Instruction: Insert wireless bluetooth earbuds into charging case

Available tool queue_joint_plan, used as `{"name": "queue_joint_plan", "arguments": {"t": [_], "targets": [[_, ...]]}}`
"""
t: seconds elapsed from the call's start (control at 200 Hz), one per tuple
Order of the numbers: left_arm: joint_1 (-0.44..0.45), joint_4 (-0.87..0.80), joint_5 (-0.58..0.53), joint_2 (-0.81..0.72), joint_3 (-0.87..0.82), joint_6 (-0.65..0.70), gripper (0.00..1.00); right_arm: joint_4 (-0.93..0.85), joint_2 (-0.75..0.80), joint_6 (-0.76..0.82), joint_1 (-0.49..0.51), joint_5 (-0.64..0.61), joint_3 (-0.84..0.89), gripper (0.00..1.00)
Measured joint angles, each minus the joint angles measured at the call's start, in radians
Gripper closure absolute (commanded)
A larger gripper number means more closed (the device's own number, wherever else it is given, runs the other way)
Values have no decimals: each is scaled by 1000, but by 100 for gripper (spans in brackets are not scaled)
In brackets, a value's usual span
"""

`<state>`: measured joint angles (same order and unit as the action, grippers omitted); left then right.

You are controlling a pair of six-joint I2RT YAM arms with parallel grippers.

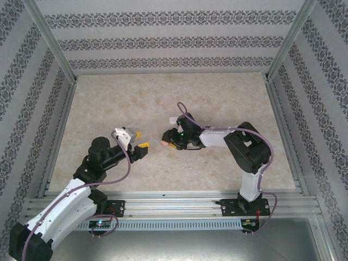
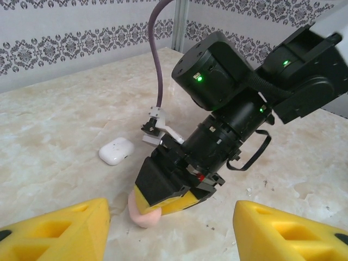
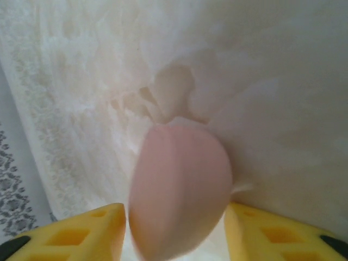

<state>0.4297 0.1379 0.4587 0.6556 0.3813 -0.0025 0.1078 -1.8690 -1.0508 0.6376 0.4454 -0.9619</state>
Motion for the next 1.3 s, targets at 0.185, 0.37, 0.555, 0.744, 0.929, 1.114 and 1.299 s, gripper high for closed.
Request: {"name": "queue_joint_plan", "arguments": {"t": [0.185, 0.37, 0.555, 0.744, 0.929, 1.114, 1.299], "targets": [[-5, -11, 0, -4, 2, 5, 38, -217, 104, 61, 0, -90, -6, 37], [-6, -64, -24, -18, 38, 28, 32, -389, 281, 129, 0, -194, -21, 34], [-8, -134, -107, 32, 135, 80, 22, -546, 529, 245, 0, -370, -36, 26], [-64, -141, -196, 109, 170, 101, 9, -621, 790, 407, -9, -601, 3, 2], [-228, -98, -208, 203, 169, 43, 0, -551, 1009, 594, -110, -783, 212, 2], [-333, 56, -291, 276, 88, -13, 0, -375, 1080, 745, -257, -838, 451, 2], [-344, 179, -393, 339, -18, -12, 0, -148, 1092, 834, -383, -789, 607, 2]]}}
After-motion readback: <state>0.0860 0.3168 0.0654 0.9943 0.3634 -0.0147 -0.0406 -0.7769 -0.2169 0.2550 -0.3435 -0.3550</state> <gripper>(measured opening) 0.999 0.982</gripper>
